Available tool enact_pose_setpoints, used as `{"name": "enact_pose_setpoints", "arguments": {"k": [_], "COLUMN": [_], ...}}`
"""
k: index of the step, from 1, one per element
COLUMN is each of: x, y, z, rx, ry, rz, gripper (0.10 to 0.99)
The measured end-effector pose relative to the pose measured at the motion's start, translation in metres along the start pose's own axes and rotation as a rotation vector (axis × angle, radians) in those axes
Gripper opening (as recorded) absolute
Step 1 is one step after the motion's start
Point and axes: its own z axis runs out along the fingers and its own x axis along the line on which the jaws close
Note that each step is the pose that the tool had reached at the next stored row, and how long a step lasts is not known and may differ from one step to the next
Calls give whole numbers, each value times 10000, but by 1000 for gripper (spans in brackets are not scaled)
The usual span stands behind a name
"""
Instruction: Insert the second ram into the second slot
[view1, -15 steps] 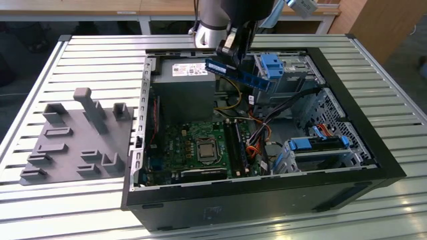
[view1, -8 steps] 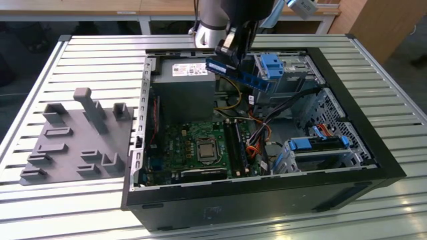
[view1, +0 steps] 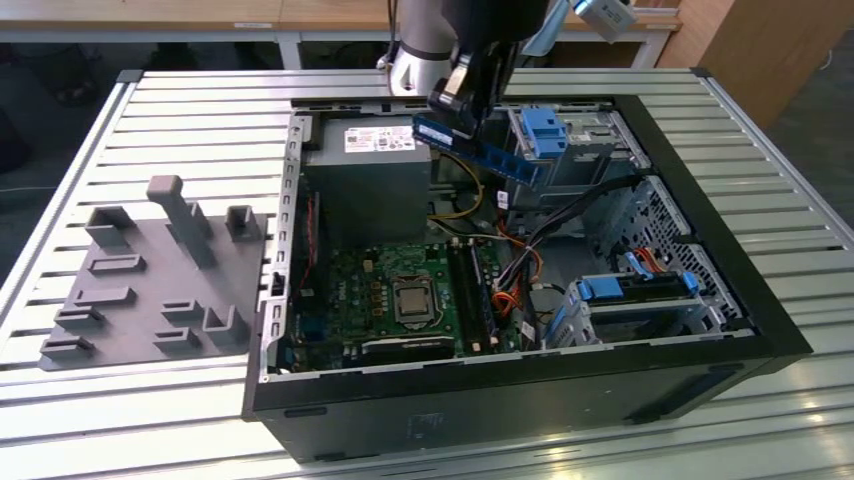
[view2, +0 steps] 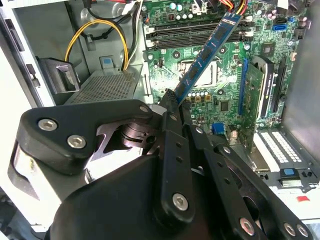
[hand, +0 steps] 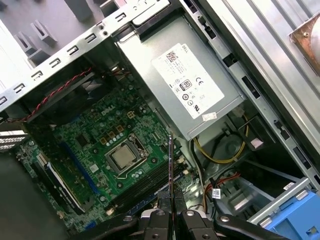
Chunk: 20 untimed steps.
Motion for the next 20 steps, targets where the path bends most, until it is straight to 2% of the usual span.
{"name": "enact_pose_setpoints", "arguments": {"k": [20], "x": [1], "y": [-1], "z": [0], "rx": [13], "ry": [-27], "rz": [738], "gripper": [141]}}
